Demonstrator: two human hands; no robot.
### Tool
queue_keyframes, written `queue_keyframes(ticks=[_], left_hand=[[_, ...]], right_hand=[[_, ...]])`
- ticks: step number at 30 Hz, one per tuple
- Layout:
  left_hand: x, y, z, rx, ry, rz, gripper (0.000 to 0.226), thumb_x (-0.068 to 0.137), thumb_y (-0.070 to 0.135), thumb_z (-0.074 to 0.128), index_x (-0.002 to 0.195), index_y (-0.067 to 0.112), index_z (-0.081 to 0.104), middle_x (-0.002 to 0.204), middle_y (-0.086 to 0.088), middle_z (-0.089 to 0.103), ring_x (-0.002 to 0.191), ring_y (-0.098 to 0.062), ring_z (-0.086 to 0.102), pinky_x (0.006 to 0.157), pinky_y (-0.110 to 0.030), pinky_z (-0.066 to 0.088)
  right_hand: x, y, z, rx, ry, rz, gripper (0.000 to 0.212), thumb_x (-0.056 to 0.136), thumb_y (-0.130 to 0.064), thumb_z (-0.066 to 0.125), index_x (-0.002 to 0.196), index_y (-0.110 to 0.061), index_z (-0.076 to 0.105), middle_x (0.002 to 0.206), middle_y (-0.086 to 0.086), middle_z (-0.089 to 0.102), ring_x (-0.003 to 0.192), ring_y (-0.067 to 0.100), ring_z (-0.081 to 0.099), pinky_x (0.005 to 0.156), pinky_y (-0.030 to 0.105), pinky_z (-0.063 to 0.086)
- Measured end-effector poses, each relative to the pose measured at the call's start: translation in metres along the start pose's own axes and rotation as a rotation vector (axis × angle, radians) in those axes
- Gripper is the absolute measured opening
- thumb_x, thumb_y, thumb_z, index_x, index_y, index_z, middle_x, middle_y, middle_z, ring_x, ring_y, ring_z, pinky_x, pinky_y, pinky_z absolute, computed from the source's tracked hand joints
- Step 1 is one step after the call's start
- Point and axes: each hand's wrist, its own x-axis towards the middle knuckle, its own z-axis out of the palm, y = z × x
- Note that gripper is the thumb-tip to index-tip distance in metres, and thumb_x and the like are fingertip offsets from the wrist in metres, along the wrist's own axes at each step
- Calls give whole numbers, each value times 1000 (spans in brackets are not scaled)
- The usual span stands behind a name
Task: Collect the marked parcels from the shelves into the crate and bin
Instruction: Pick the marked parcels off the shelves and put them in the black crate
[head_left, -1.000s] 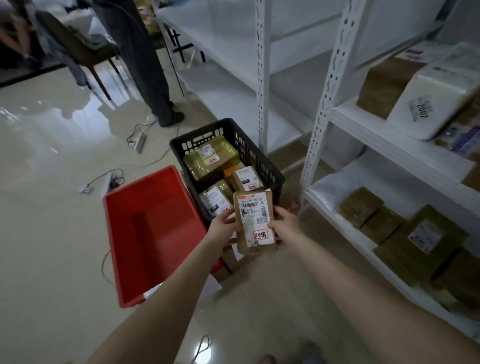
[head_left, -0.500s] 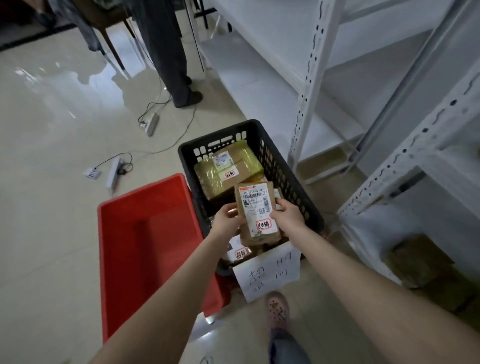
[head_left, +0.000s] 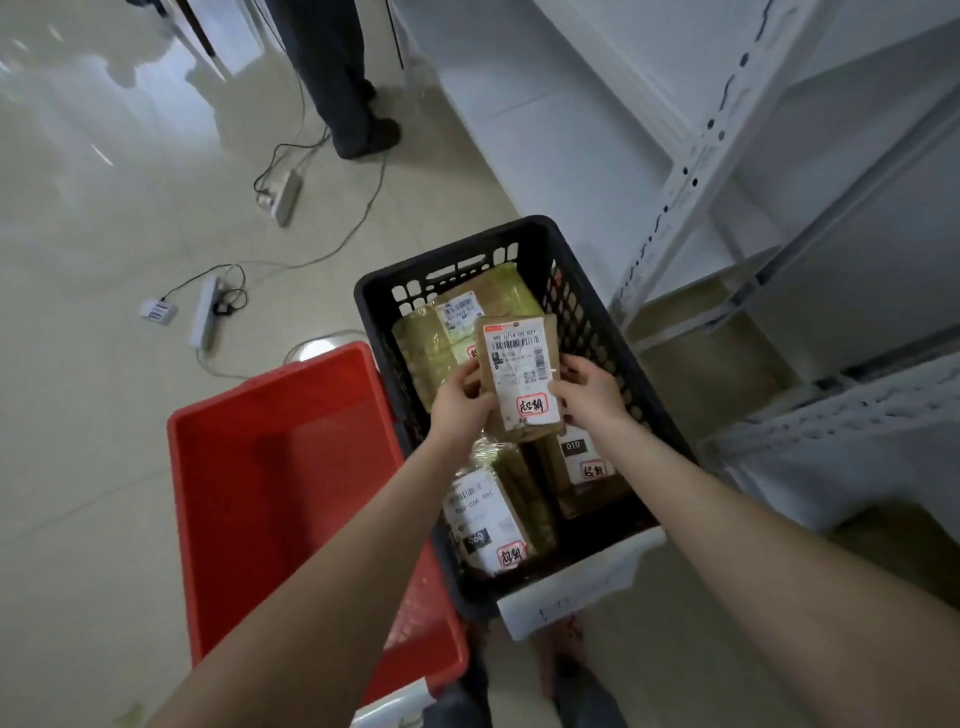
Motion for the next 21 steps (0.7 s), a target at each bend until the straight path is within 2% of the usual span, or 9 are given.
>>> queue_keyframes(ticks=[2, 4, 5, 7, 9, 13, 17, 21], left_hand=[[10, 12, -3, -5, -48, 7, 62, 88, -3, 57, 144, 15, 38, 130, -7, 58, 108, -24, 62, 79, -35, 58], [15, 17, -1, 10, -76, -8, 60, 89, -2, 57, 143, 15, 38, 128, -7, 59, 108, -24, 63, 74, -32, 58], [16, 16, 2, 20, -84, -25, 59, 89, -1, 57, 142, 16, 39, 127, -6, 60, 106, -24, 63, 74, -32, 58], [16, 7, 9, 20, -106, -66, 61, 89, 0, 59, 143, 19, 38, 120, -5, 63, 102, -22, 65, 77, -37, 59], [12, -6, 17, 31, -146, -100, 68, 88, 2, 62, 147, 21, 33, 114, -5, 64, 99, -22, 65, 79, -41, 59], [1, -24, 38, 82, -239, -146, 75, 88, 7, 64, 149, 25, 25, 123, -5, 62, 101, -21, 64, 64, -25, 55], [2, -32, 53, 134, -243, -146, 72, 89, 9, 63, 149, 28, 28, 124, -3, 62, 101, -20, 64, 65, -25, 56], [8, -29, 59, 121, -178, -109, 66, 92, 9, 60, 148, 24, 29, 122, -4, 63, 97, -17, 64, 68, -26, 57]], right_hand=[[2, -11, 0, -21, 42, -28, 47, 93, -9, 56, 138, -19, 49, 127, 3, 62, 92, 15, 65, 72, 28, 58], [4, -15, 0, -87, 84, -45, 44, 95, -12, 54, 138, -22, 49, 126, 1, 63, 86, 11, 62, 54, 15, 48], [4, -15, -1, -127, 104, -49, 43, 96, -13, 52, 138, -23, 49, 126, 0, 63, 85, 11, 61, 52, 14, 45], [1, -10, -4, -230, 144, -24, 43, 97, -16, 50, 138, -24, 48, 123, 1, 63, 84, 12, 61, 56, 19, 45], [-1, 2, -8, -316, 155, 12, 43, 96, -20, 50, 139, -27, 47, 120, 2, 64, 84, 15, 63, 67, 29, 52], [-6, 24, -25, -501, 185, 66, 44, 93, -21, 48, 136, -32, 49, 121, 3, 64, 99, 25, 63, 80, 36, 51], [-3, 38, -33, -530, 192, 74, 43, 93, -22, 49, 135, -33, 49, 120, 2, 65, 98, 24, 63, 75, 33, 49], [6, 36, -33, -475, 208, 14, 45, 95, -21, 48, 139, -31, 46, 122, 0, 62, 93, 20, 62, 67, 30, 49]])
